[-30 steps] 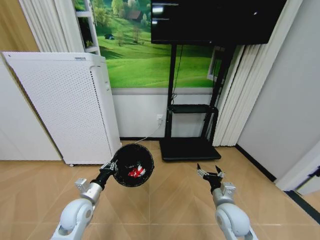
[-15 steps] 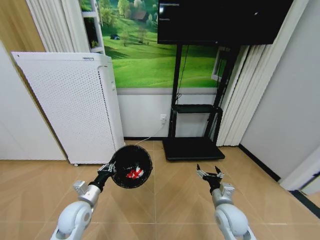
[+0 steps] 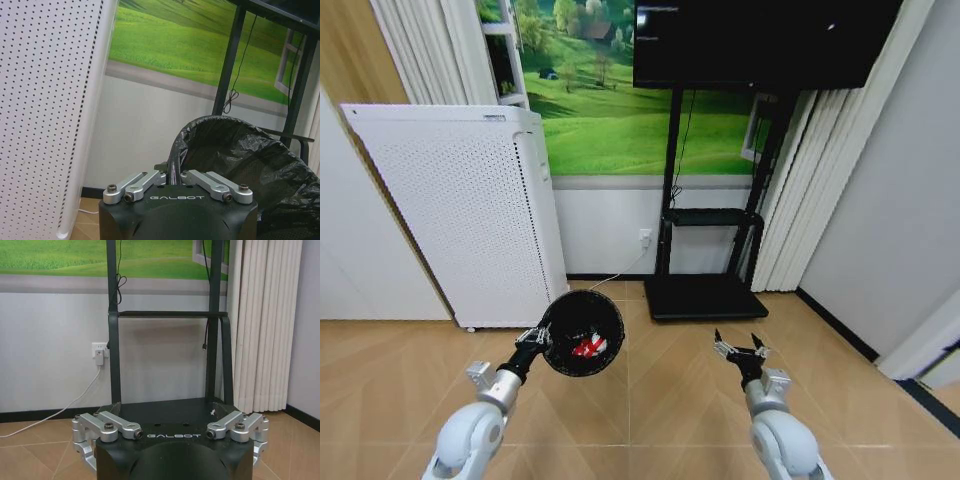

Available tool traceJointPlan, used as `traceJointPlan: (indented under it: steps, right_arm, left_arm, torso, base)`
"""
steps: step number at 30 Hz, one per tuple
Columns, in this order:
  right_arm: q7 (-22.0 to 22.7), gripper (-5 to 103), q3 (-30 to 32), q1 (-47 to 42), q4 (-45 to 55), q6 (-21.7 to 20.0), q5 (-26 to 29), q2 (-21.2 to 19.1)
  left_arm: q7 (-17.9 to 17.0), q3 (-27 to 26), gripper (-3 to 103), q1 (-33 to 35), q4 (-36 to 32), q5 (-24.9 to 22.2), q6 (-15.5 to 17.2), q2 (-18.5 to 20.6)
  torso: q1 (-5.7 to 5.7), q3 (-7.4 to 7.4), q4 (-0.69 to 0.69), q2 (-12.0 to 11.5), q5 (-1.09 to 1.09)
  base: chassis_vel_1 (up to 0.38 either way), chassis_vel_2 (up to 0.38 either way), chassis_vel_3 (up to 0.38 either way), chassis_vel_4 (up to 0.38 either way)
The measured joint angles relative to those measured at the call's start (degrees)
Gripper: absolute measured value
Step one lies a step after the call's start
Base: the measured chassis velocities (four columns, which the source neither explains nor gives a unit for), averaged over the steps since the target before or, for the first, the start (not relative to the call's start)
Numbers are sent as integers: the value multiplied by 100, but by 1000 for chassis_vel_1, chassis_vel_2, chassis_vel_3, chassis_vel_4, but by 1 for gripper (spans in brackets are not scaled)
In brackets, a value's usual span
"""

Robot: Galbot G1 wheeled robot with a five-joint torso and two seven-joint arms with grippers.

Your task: Pick up the trash bin and place the garbage on the floor into it.

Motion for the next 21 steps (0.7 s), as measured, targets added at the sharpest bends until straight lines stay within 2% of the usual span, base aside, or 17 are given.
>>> traceJointPlan:
  steps: [7, 13, 15, 16, 18, 19, 21]
  right_arm:
    - [-1, 100, 0, 9, -26, 27, 11, -17]
    - [-2, 100, 0, 13, -76, 79, 10, -9]
    - [-9, 100, 0, 9, -93, 79, 9, -10]
    - [-9, 100, 0, 9, -93, 79, 9, -10]
    - [-17, 100, 1, 6, -106, 77, 10, -21]
    - [-17, 100, 1, 6, -106, 77, 10, -21]
    - [-27, 100, 6, 8, -119, 73, 14, -52]
  left_arm:
    - [-13, 9, 7, 11, 0, 29, 0, -15]
    - [-237, 74, 7, 154, -84, 175, -3, -190]
    - [-488, 61, 7, 396, -129, 339, -51, -514]
    - [-488, 61, 7, 396, -129, 339, -51, -514]
    - [-955, -48, 7, 686, -237, 560, -104, -952]
    - [-955, -48, 7, 686, -237, 560, -104, -952]
    - [-1379, -203, 7, 959, -413, 760, -126, -1241]
  torso:
    - [-1, -1, 1, 1, 1]
    - [-2, -2, -1, 1, 1]
    - [-1, 0, 0, 0, 1]
    - [-1, 0, 0, 0, 1]
    - [0, 0, 1, 1, -1]
    - [0, 0, 1, 1, -1]
    - [0, 0, 1, 0, 2]
  base:
    - [144, -150, -145, 153]
    - [69, -50, -60, 58]
    - [0, 0, 0, 0]
    - [0, 0, 0, 0]
    - [0, 0, 0, 0]
    - [0, 0, 0, 0]
    - [0, 0, 0, 0]
